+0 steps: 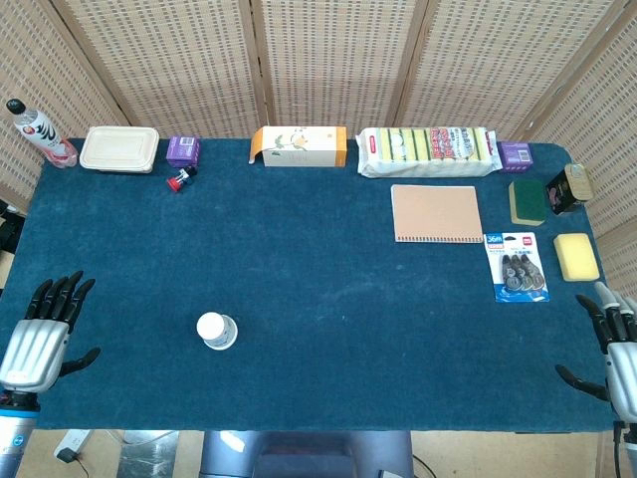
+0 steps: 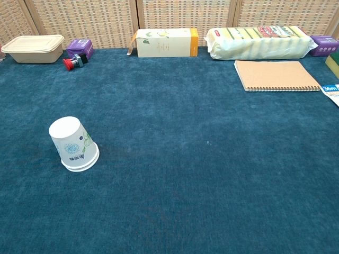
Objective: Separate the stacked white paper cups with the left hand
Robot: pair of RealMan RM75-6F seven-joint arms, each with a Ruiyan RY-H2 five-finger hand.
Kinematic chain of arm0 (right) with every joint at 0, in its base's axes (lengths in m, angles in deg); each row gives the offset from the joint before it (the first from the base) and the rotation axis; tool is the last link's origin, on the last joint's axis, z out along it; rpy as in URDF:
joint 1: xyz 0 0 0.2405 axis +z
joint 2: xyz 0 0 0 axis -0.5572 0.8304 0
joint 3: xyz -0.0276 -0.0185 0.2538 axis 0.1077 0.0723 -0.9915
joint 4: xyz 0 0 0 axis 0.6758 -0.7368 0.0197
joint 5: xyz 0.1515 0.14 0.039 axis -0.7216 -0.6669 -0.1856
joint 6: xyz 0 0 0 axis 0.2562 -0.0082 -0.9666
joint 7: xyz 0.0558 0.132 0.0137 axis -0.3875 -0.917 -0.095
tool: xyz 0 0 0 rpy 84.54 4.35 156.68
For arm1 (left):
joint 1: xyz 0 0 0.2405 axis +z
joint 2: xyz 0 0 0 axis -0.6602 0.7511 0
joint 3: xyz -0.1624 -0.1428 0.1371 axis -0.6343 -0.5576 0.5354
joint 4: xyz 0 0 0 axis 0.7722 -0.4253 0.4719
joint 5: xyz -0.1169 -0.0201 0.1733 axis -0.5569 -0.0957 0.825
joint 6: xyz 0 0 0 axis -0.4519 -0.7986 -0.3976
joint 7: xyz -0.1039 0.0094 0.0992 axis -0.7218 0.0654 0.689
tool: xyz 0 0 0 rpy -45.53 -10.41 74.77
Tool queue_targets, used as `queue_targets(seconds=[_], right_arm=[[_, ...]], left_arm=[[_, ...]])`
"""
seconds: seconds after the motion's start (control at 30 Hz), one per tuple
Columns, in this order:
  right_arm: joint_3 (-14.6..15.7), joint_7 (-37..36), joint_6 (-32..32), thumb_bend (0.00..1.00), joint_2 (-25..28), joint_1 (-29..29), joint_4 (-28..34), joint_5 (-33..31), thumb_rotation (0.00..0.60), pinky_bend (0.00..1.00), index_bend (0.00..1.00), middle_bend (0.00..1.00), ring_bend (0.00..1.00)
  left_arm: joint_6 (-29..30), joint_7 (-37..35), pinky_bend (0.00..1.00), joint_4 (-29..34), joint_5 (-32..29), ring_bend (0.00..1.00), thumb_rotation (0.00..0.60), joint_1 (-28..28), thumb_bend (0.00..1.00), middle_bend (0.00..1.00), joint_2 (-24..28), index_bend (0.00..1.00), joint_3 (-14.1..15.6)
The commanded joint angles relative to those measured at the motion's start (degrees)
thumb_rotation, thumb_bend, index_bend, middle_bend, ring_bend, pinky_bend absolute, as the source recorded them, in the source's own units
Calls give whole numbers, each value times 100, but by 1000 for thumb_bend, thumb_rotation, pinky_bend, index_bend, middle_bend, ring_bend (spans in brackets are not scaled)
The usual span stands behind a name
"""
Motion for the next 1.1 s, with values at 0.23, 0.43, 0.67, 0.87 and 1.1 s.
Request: queue_targets(seconds=[0.23,0.43,0.67,0.87,1.1], right_arm=[[11,-43,-38,147,29,-31,12,11,600,0,95,0,0],[7,-197,-139,146,106,-74,47,59,600,0,95,0,0],[17,-258,-113,147,124,-60,38,94,600,0,95,0,0],[6,-359,-127,147,155,-63,27,89,600,0,95,0,0],[-7,-470,-150,147,191,-75,9,74,600,0,95,0,0]], left_arm=[[-343,44,0,150,183,0,600,-61,127,0,24,0,-56],[-1110,530,0,957,235,0,600,-559,127,0,277,0,-232],[-2360,1493,0,1769,-664,0,600,-1307,127,0,318,0,-608],[-2717,2319,0,1956,-1539,0,600,-1679,127,0,6,0,-810],[-2835,2909,0,2019,-2339,0,600,-1998,126,0,-311,0,-901]])
